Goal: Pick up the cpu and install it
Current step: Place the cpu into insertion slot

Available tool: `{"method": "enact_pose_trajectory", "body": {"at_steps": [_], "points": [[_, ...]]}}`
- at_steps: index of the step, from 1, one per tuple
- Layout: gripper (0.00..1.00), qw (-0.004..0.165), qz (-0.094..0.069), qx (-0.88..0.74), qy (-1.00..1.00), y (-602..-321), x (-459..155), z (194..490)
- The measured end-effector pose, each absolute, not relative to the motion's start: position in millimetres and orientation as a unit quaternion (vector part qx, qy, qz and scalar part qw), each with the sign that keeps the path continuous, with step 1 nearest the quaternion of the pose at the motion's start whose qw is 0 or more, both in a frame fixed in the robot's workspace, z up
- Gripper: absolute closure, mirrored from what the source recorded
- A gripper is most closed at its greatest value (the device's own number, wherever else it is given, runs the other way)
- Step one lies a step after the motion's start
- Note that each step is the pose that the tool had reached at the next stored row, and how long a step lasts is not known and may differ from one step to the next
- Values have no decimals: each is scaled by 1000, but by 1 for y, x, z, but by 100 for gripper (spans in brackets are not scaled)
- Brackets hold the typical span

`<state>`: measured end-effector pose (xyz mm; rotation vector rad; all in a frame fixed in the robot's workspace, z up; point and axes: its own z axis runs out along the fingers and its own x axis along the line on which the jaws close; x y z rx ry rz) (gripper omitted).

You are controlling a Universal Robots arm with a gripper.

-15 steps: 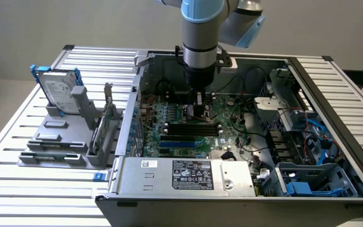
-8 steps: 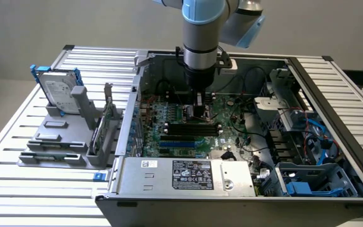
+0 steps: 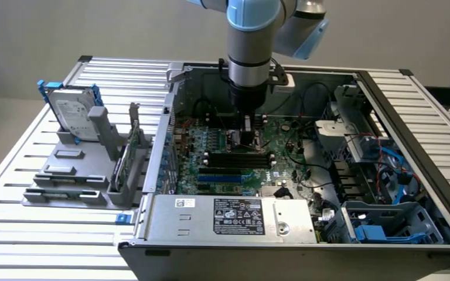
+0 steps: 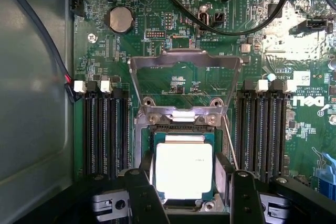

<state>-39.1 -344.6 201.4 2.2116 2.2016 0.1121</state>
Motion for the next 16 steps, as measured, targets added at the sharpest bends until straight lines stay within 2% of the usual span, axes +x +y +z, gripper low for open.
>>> {"method": "enact_pose_trajectory", "body": {"at_steps": [16], "points": [[45, 8, 34, 708, 705, -344, -38, 198]]}}
